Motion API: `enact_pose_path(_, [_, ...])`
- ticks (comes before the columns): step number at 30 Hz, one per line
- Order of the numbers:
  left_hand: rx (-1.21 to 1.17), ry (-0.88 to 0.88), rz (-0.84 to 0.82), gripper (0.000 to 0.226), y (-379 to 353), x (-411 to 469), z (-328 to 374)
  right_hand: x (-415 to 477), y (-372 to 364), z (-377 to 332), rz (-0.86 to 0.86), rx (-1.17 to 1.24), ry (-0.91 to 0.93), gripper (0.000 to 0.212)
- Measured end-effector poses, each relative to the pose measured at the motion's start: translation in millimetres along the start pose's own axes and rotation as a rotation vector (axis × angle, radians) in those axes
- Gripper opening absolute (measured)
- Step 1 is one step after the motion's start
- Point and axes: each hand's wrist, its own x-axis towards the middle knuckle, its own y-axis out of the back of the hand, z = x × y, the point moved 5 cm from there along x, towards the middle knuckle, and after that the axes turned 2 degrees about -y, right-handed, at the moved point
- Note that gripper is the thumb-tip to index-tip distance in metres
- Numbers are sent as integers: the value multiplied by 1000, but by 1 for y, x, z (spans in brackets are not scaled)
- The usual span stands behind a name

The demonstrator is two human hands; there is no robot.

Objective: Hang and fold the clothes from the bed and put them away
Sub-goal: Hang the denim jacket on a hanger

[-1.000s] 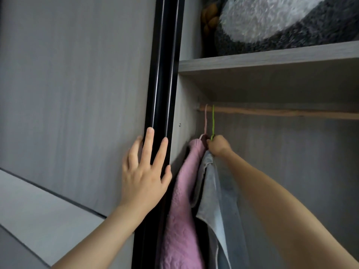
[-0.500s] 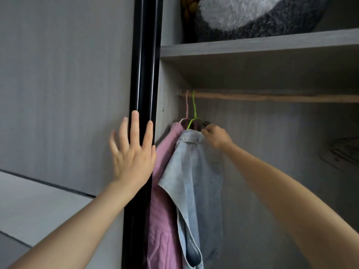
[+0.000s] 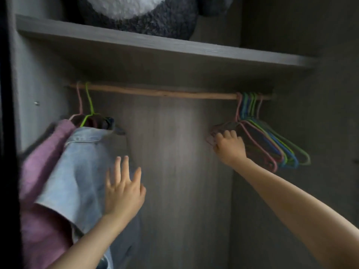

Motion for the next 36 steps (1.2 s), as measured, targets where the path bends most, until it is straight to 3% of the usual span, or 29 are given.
enact_pose_path(6, [-220, -29, -131, 59, -20, 12, 77, -37, 9, 93, -77, -236, -187, 32])
enact_pose_path(10, [-267, -55, -152, 63, -24, 15, 105, -54, -6, 121, -207, -183, -319, 28])
enact_pose_path(13, [-287, -56, -163, 63, -29, 14, 109, -54, -15, 126, -277, 13, -340, 26])
enact_pose_path(18, [-317, -20, -187, 55, -42, 5, 100, -47, -6, 116, -27, 184, -381, 32])
enact_pose_path(20, [-316, -8, -200, 43, -45, 1, 94, -45, -4, 108, 40, 196, -378, 30])
enact_pose_path(24, [-295, 9, -196, 47, -50, -9, 79, -38, -8, 94, 32, 195, -342, 26])
enact_pose_path(28, [-286, 48, -203, 58, -52, -19, 64, -43, -20, 78, -35, 52, -189, 14])
enact_pose_path(32, [-286, 93, -249, 47, -51, -28, 49, -57, -14, 69, 9, 123, -140, 24])
enact_pose_path(36, [-343, 92, -288, 86, -54, -38, 48, -79, 10, 68, 27, 262, -125, 24])
